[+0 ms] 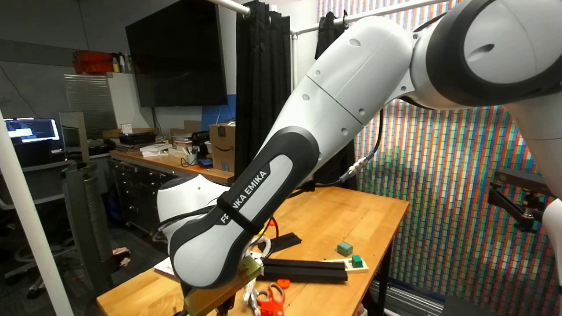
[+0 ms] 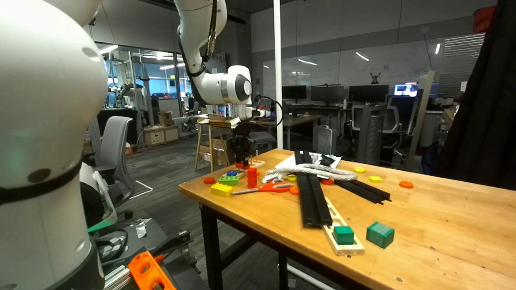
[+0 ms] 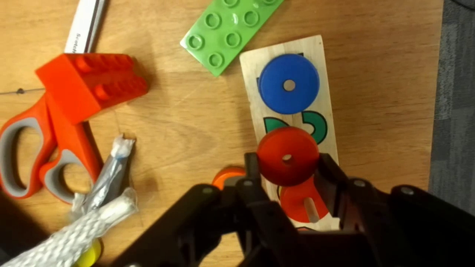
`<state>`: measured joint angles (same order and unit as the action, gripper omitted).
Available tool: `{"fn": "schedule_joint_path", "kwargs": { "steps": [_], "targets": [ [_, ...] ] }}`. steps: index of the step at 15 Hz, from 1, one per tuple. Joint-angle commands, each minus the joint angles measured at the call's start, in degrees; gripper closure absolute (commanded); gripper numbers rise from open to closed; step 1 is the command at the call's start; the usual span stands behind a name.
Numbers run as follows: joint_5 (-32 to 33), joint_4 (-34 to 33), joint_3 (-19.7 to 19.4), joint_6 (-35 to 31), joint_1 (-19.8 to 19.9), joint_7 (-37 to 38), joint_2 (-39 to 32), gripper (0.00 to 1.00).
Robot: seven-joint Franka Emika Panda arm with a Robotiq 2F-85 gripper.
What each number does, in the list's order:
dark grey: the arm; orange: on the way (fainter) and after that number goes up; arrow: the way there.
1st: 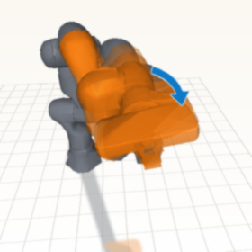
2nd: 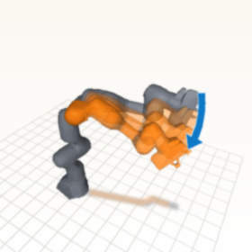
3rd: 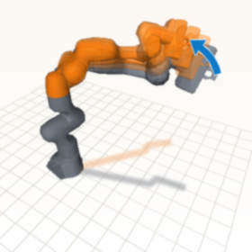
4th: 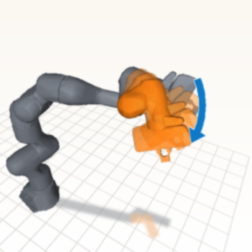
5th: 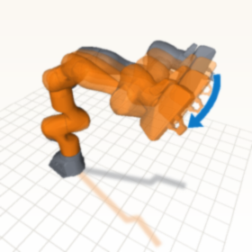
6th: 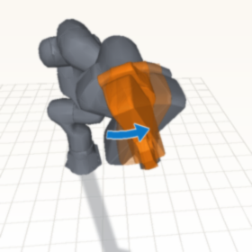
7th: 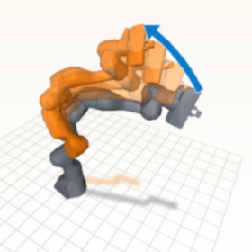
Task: Put the orange circle on the wooden object.
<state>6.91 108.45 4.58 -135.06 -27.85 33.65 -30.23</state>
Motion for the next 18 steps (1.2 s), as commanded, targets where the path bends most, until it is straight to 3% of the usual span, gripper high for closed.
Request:
{"fn": "schedule_joint_path", "kwargs": {
  "steps": [1,18],
  "targets": [
    [0.4,0.33,0.58,-0.94,0.69,-0.58,-2.39,0.83],
    [-1.55,1.18,3.03,-3.65,2.71,-7.85,-1.71,0.83]
  ]
}}
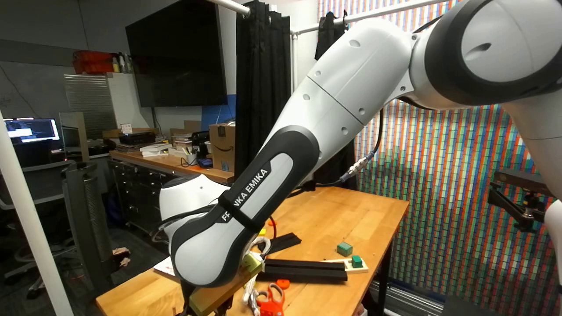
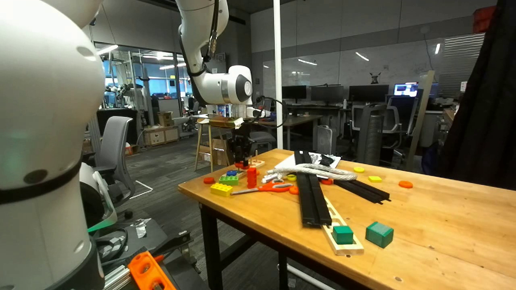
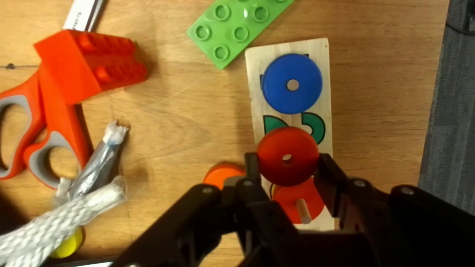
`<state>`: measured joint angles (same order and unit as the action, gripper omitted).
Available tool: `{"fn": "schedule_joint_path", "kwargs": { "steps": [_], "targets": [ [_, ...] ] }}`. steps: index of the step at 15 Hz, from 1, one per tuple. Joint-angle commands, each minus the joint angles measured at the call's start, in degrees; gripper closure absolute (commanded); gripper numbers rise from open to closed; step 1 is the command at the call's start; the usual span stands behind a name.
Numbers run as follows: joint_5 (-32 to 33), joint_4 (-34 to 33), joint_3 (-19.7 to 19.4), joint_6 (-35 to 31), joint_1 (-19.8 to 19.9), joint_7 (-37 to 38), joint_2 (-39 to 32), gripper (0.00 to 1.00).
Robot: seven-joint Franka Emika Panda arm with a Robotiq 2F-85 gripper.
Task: Put the orange circle on the wooden object.
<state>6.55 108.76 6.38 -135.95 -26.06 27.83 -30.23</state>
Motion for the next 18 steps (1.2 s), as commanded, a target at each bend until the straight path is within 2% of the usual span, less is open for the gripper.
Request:
{"fn": "schedule_joint_path", "kwargs": {
  "steps": [1,18],
  "targets": [
    [-1.23,0.89,1.34,-2.96,0.95,-2.33,-1.65,0.83],
    [-3.89,2.31,2.35,-4.92,2.08,-5.28,-2.71,0.82]
  ]
}}
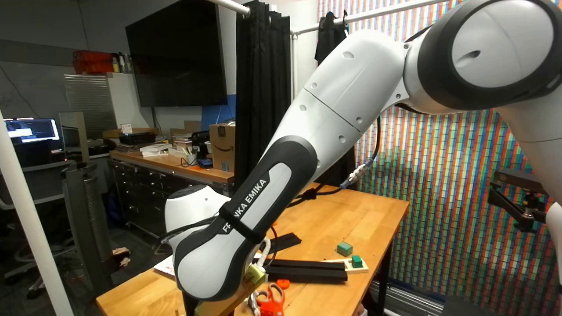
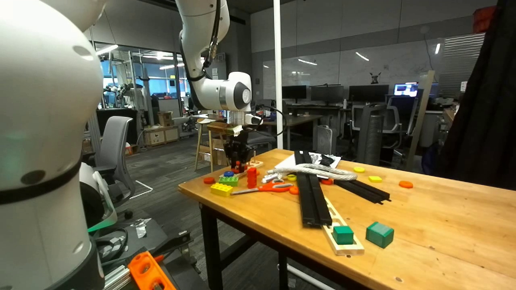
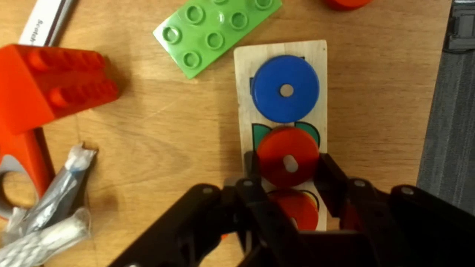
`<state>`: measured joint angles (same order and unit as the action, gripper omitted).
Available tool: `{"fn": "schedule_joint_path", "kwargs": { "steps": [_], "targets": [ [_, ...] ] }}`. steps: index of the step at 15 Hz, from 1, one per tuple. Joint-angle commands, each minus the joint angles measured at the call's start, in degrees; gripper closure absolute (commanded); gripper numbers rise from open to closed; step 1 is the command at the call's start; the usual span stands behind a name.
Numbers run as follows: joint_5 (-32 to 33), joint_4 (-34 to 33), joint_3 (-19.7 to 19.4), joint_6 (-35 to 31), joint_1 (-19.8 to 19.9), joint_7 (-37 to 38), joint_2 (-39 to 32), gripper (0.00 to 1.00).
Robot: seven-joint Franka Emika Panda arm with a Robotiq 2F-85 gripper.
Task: Put the orange circle on the wooden object.
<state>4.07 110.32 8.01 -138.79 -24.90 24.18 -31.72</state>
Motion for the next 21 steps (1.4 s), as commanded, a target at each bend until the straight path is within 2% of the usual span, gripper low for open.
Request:
{"fn": "schedule_joint_path", "kwargs": {
  "steps": [1,2,3,7,8,12,15,19,21],
  "targets": [
    [-1.61,0.74,0.68,-1.85,0.97,-1.55,-1.17,0.82],
    [-1.63,0.65,0.42,-1.32,0.79,-0.91,-1.09,0.33],
    [-1.56,0.71,0.26,-1.49,0.69,-0.71,-1.1,0.32],
    [-0.74,1.88,-0.7,-1.63,0.28,0.36,-0.72,0.03],
    [-0.71,2.24,-0.91,-1.6,0.29,0.6,-0.35,0.0],
    [2.55,5.2,-3.75,-0.74,-1.08,4.16,4.76,0.0],
    [4.33,8.31,-4.7,-0.8,-0.16,5.31,9.91,0.0],
    [6.68,13.41,-5.4,0.75,1.65,6.37,20.1,0.0],
    [10.03,16.51,-5.77,2.34,2.58,8.89,26.3,0.0]
  ]
}}
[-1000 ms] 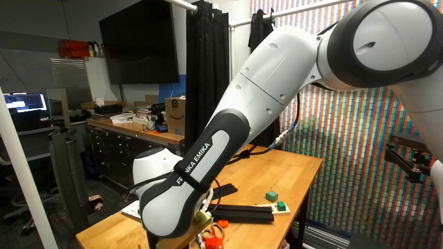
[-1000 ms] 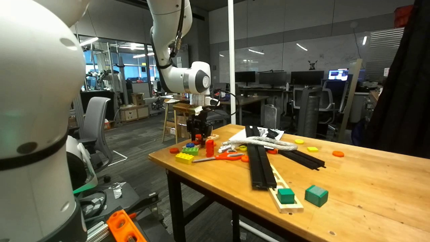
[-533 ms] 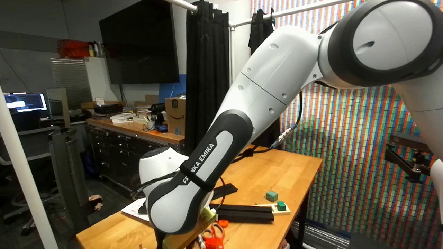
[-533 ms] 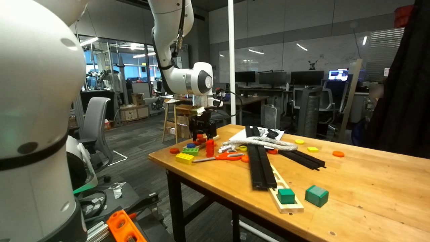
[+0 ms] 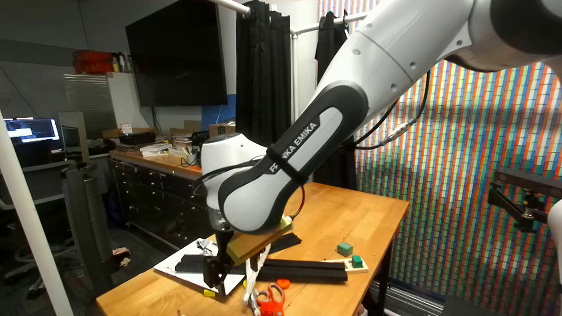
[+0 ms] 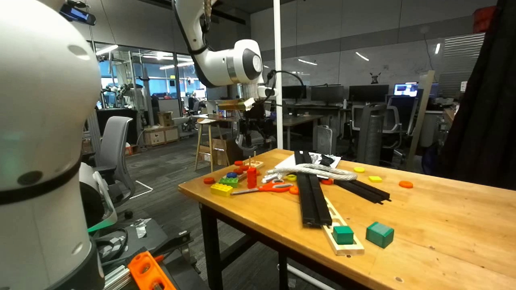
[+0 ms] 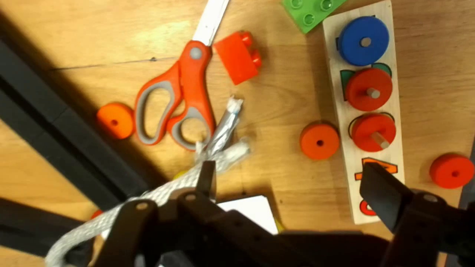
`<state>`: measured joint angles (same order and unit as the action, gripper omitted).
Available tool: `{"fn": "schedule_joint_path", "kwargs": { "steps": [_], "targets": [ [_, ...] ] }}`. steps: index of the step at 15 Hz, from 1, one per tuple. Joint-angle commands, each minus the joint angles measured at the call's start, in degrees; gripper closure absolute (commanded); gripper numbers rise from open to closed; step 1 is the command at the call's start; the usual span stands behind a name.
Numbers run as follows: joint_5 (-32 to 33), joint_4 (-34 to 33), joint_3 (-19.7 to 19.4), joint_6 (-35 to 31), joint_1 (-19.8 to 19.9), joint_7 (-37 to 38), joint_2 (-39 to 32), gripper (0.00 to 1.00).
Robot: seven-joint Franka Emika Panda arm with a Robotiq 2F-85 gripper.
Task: Put the orange circle on the wooden object.
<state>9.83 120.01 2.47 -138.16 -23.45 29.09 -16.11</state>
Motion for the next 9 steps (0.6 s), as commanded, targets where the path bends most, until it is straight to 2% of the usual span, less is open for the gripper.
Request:
{"fn": "schedule_joint_path", "kwargs": {
  "steps": [1,5,9],
  "targets": [
    [6.4,8.52,-0.09,2.62,1.95,5.82,13.82,0.0],
    [10.88,15.96,2.3,5.39,7.7,11.44,26.98,0.0],
    [9.25,24.64,3.35,6.04,14.63,9.71,40.22,0.0]
  ]
}}
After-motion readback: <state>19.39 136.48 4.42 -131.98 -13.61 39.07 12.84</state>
